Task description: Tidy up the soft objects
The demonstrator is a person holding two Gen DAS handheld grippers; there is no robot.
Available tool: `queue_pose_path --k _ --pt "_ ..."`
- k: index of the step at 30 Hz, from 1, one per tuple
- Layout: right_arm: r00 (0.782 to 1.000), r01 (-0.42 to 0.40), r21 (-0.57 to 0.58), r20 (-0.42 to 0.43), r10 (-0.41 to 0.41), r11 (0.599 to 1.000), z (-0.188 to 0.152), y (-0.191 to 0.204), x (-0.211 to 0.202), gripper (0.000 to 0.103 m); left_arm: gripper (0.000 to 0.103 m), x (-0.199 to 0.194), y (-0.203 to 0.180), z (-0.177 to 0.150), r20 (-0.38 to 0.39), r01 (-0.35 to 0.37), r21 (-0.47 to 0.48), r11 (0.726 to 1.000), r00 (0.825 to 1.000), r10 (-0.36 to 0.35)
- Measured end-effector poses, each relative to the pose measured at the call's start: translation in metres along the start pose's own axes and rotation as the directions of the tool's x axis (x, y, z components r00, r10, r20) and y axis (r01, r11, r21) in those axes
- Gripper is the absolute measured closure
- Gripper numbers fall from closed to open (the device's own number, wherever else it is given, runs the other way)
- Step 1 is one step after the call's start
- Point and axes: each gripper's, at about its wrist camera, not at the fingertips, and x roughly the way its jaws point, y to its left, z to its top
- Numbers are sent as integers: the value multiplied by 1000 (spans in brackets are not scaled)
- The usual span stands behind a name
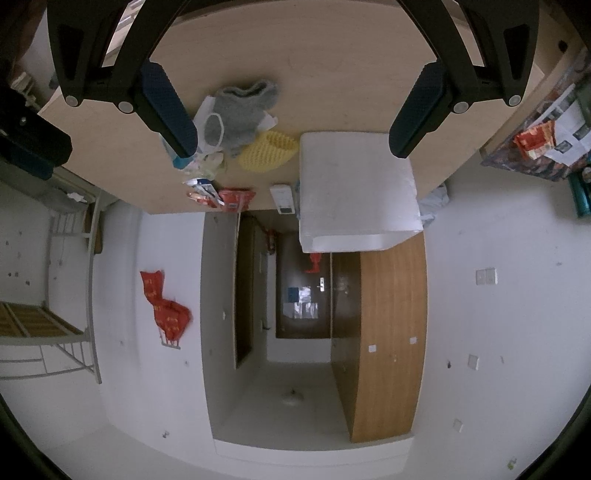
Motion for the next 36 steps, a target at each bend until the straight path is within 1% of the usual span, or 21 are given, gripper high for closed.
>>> queue_pose_path --k 8,12,17,20,23,27,29,33,36 --pt "1000 3 -17 6 -3 1000 1 1 -4 0 0 0 0 0 1 -4 0 1000 1000 4" --pt "1000 19 -25 3 -19 1000 3 1 -4 0 0 0 0 0 -1 -2 -2 1000 1000 2" --pt "1000 20 -23 2 -20 1000 4 -1 -3 0 0 3 0 -2 -8 8 -4 1000 1000 -8" --pt "1000 2 -12 -2 -2 1000 5 -5 0 0 0 10 -2 -4 -23 12 0 1000 1000 -12" --pt "1000 5 -5 -7 -5 1000 6 -10 5 0 0 19 -3 -3 -39 31 -3 1000 999 -31" --pt "999 4 34 -34 -3 999 8 -22 17 0 0 35 -5 -3 -63 51 -3 999 997 -51" --pt "999 5 43 -42 -3 999 9 -27 25 0 0 44 -6 -4 -73 46 -2 999 996 -46" --pt "998 -7 51 -70 10 999 8 -34 38 0 0 64 -3 -7 -116 64 -25 998 991 -66" --pt "996 -1 42 -90 5 999 6 -38 48 0 0 78 -2 -9 -148 86 -37 996 985 -90"
